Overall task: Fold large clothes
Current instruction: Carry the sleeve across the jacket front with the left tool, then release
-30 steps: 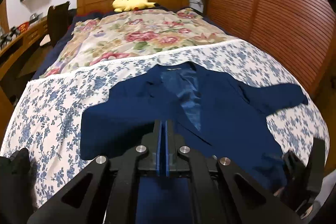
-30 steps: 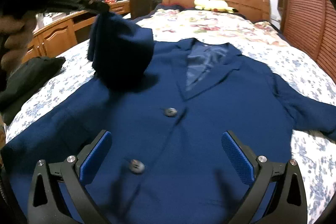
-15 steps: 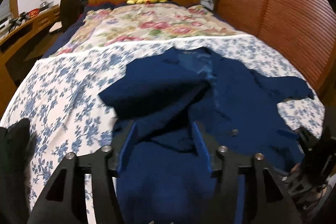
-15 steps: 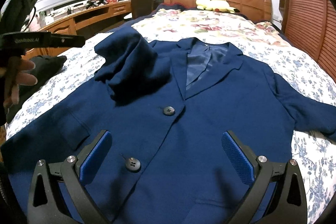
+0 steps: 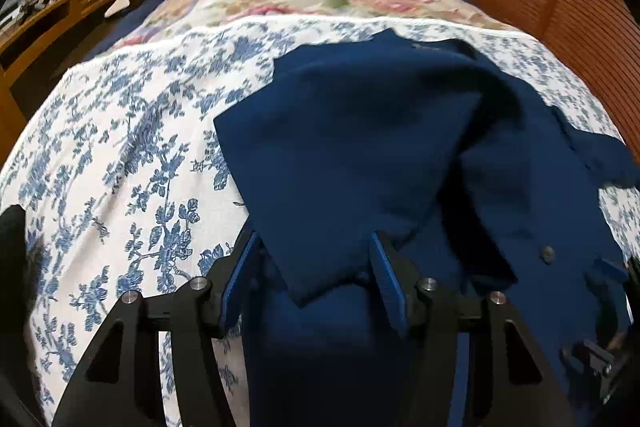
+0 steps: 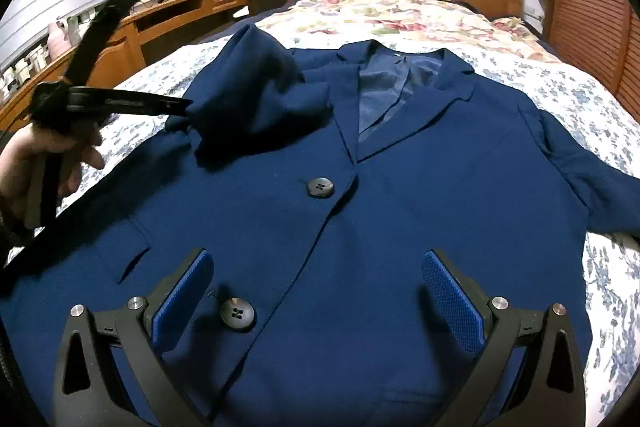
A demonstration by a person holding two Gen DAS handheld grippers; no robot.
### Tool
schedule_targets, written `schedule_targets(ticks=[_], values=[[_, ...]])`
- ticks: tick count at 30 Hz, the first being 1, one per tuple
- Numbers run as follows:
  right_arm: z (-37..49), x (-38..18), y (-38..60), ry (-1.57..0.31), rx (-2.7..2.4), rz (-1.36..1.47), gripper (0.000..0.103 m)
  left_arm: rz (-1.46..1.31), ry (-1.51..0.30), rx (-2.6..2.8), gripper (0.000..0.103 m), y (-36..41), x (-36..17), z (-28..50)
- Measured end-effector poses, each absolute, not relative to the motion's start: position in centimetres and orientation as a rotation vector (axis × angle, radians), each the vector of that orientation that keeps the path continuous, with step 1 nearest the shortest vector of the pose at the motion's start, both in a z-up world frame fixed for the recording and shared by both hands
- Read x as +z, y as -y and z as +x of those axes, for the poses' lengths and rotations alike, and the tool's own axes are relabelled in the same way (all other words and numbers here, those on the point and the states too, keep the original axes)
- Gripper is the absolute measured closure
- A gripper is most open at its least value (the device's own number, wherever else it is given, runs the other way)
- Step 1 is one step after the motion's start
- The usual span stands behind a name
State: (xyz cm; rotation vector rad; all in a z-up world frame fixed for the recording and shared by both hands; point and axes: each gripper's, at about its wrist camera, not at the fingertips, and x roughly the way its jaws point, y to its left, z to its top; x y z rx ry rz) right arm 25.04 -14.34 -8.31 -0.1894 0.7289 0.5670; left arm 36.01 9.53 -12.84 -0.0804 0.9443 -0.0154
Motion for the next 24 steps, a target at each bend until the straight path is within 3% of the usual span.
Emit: schedule_targets(ticks=[4, 7, 8, 11, 24], values=[[25.0, -8.4, 14.4, -0.738, 0.573, -0.186, 0.000, -0.092, -0.974, -0.033, 0.045, -9.6, -13.8, 36.8], [25.1, -8.3, 14.5, -0.737, 0.575, -0.181, 0.000, -0.071, -0.978, -0.048, 0.068, -9.1, -13.7, 37.0], [25.1, -8.3, 14.5, -0.736, 0.574, -0.181, 0.000, -0.056, -0.982, -0.045, 0.080, -8.9, -13.6, 37.1], [24.9, -8.2, 14.4, -0.725, 0.570, -0.186, 0.000, -0.058, -0.970, -0.034, 0.091, -8.8, -12.0, 37.0], [21.5, -4.4, 19.4, -0.629, 0.484, -0.173, 0.000, 0.078, -0.759, -0.162, 0.093, 2.3, 1.0, 31.0]])
